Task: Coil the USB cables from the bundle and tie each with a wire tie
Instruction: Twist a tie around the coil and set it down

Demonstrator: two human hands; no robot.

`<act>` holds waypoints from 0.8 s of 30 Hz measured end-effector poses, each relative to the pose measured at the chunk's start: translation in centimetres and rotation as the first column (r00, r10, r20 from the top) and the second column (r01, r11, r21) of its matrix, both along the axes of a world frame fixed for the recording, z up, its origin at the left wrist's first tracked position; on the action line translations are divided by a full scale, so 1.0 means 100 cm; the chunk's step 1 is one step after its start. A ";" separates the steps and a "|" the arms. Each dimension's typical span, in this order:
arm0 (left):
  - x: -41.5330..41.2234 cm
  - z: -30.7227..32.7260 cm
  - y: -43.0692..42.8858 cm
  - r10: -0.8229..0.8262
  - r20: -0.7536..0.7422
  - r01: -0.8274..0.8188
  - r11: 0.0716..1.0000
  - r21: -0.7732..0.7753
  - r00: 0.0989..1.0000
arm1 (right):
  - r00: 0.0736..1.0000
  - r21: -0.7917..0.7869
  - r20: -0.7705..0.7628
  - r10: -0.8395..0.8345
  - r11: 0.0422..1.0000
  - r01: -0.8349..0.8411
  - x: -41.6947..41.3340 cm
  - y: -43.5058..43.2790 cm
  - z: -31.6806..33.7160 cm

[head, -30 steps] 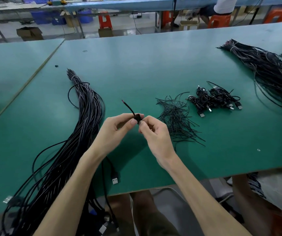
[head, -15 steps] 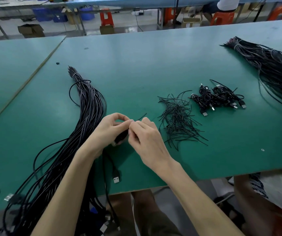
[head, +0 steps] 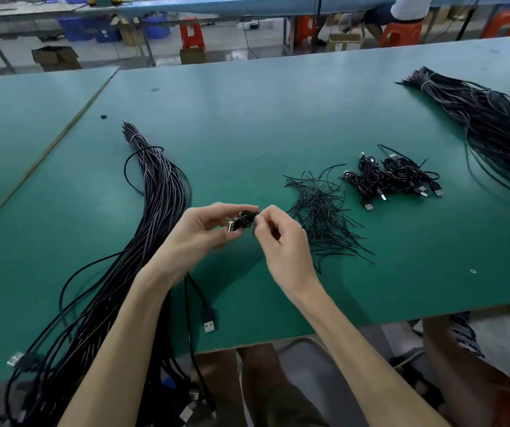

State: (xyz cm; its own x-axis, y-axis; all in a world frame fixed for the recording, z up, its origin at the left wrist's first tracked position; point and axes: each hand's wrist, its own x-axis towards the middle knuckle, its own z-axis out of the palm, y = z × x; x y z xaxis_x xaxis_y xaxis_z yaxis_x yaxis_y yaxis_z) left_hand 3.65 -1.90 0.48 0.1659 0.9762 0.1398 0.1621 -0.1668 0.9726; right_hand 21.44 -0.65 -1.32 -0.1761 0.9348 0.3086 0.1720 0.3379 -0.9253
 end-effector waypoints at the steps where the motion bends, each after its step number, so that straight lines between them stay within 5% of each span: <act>1: 0.001 0.000 0.001 0.033 -0.026 -0.032 0.999 0.042 0.999 | 1.000 -0.003 0.007 0.015 1.000 -0.015 0.000 0.000 0.000; 10: 0.011 0.001 0.001 0.202 -0.067 -0.189 0.969 0.160 0.977 | 0.984 0.219 0.177 0.017 0.974 -0.056 -0.006 -0.007 0.002; 17: 0.001 0.002 0.002 0.195 0.098 -0.172 0.963 -0.207 0.976 | 0.929 0.446 0.361 -0.079 0.890 -0.098 -0.014 -0.015 0.000; 20: -0.003 0.002 0.002 0.151 0.118 -0.120 0.964 -0.237 0.981 | 0.943 0.384 0.332 -0.029 0.917 -0.107 -0.012 -0.014 0.000; 24: -0.006 0.002 -0.001 0.038 0.204 0.002 0.981 -0.194 0.978 | 0.997 0.088 0.076 0.000 0.996 -0.007 -0.002 -0.005 -0.002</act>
State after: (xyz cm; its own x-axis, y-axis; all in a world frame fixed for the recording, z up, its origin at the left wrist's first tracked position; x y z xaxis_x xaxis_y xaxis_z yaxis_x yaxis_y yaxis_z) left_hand 3.06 -2.02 0.68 0.1353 0.9906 -0.0216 -0.0437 0.0277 0.9987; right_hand 21.28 -1.20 -1.49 -0.2052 0.9038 0.3756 0.2392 0.4184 -0.8762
